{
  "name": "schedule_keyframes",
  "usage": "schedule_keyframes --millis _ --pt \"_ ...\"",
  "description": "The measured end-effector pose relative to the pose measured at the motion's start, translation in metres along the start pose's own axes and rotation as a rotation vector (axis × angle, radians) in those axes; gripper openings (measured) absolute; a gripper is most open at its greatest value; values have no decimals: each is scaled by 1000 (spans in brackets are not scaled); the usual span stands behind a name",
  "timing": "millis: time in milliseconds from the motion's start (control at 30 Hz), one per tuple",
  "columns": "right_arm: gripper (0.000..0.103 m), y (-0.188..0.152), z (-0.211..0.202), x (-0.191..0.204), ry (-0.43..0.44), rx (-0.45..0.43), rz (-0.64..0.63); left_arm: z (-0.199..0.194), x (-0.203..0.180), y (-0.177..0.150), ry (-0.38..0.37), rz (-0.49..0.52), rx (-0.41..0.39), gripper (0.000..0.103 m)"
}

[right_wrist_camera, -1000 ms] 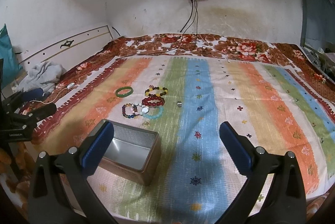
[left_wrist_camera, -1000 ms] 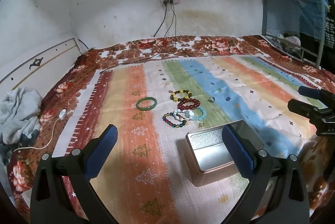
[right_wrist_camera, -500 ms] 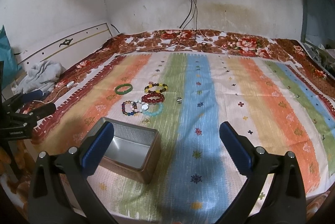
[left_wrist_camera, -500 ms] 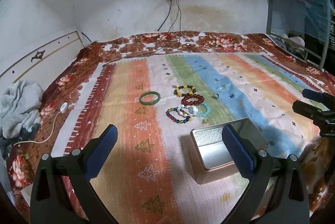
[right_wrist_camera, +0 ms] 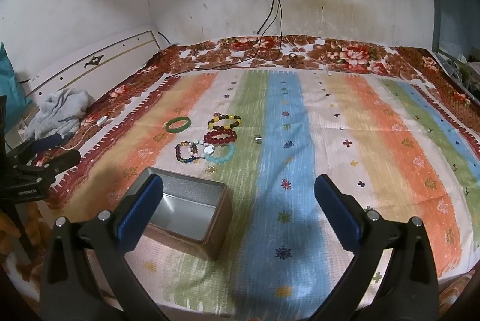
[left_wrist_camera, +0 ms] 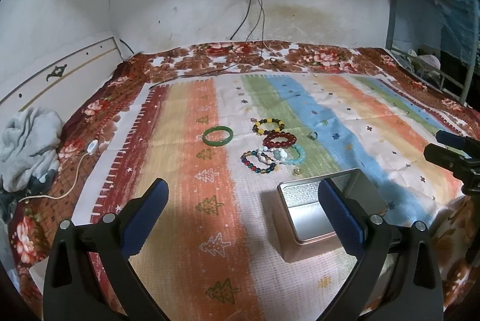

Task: Organize jewelry

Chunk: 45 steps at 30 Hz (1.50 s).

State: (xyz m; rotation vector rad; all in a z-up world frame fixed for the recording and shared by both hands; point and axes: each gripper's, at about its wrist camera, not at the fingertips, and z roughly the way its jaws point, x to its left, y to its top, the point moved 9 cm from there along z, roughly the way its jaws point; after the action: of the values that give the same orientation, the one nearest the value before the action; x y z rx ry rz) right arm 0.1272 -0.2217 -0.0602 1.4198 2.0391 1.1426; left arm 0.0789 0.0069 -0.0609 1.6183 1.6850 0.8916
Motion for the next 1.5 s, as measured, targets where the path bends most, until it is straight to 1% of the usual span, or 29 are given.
schedule_keyframes --millis 167,267,367,500,633,733,833,1200,1333,1500 --pt "99 1 4 -3 0 25 5 1 2 2 -10 -11 3 98" --pt "99 9 4 -1 2 24 -2 1 -1 4 -24 -15 8 98" --pt "99 20 1 0 6 15 -3 1 -2 8 -14 4 14 98" --pt "99 33 4 2 10 19 -7 1 -3 15 -30 -8 44 98" --pt "99 39 9 1 46 37 35 2 -6 20 -45 -5 64 98" --pt "99 44 14 0 43 43 34 4 -7 24 -43 3 69 98" --pt "99 48 17 0 46 46 34 7 -9 28 -59 -10 77 98" --pt "99 62 42 -7 22 68 23 33 -13 63 -30 12 94 98" --pt "99 73 53 -11 22 72 32 48 -12 76 -25 19 112 98" --pt "99 83 69 -12 12 84 5 68 -10 86 -6 31 129 98"
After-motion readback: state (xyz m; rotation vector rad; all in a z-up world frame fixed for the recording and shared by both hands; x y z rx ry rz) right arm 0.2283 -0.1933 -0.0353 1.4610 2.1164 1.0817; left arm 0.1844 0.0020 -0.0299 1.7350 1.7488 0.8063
